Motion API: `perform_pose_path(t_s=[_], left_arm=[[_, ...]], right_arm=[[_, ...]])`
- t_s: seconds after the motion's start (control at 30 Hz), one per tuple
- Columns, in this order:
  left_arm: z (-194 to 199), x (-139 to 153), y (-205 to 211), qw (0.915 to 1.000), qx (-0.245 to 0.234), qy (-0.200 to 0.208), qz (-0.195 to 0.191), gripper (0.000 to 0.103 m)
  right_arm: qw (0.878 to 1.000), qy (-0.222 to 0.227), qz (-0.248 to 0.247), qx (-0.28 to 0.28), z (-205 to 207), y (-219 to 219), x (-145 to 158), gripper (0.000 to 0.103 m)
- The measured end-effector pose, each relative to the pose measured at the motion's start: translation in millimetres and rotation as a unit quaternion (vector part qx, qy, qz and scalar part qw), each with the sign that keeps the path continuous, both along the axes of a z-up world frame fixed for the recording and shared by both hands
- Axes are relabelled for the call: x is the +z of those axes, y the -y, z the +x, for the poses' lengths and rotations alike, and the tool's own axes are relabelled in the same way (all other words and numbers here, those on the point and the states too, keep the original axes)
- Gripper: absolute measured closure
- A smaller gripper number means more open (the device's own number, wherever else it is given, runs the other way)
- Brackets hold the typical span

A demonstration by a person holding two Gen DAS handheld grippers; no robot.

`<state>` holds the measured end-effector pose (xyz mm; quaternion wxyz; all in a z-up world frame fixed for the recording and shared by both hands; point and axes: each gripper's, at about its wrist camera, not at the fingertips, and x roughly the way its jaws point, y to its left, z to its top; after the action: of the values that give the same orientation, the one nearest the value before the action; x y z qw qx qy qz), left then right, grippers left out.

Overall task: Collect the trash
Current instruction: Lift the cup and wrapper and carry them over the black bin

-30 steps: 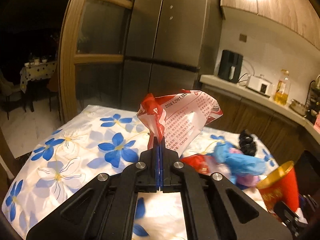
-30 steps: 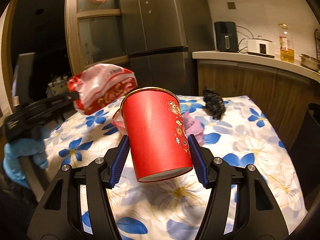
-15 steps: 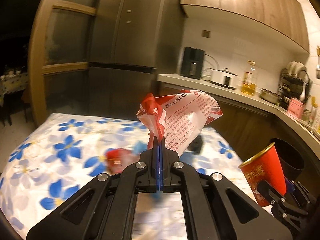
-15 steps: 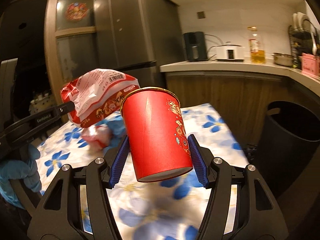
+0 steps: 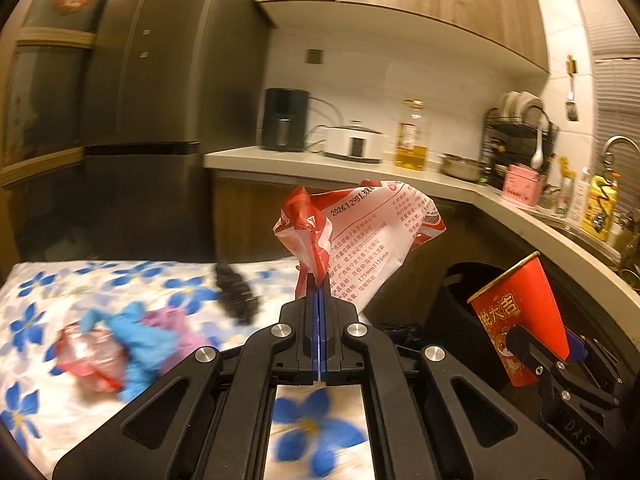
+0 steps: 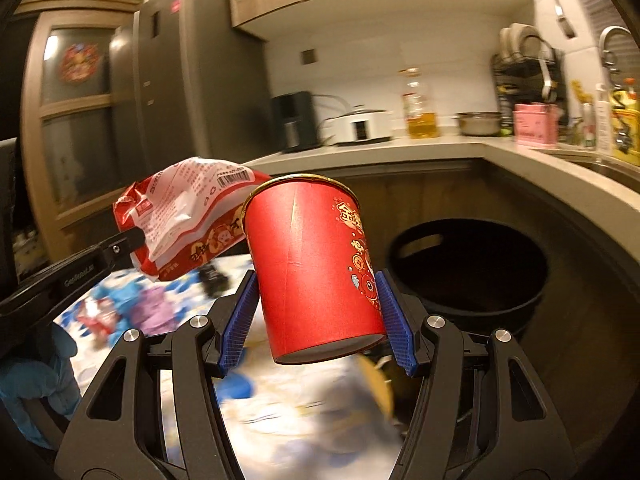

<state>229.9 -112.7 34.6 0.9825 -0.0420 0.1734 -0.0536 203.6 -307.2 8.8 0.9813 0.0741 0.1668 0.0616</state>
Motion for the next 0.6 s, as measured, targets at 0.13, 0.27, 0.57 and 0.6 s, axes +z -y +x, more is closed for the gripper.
perform_pose_path(t_s=[0.13,0.27,0.57,0.6], left_arm=[[17,3,37,0.9994,-0.034,0.006,0.002,0.103],[32,4,73,0.9978,-0.066,0.01,0.003,0.103],[66,-3,139,0.9922,-0.125,0.006,0.0,0.103],[69,-5,146,0.9912,-0.132,0.006,0.001,0.103]], right_arm=[[0.999,0.005,0.001,-0.041,9,32,5,0.044],[0.997,0.01,0.0,-0.082,21,63,11,0.044],[0.99,0.01,0.007,-0.144,44,115,9,0.044],[0.989,0.009,0.008,-0.147,47,118,7,0.044]])
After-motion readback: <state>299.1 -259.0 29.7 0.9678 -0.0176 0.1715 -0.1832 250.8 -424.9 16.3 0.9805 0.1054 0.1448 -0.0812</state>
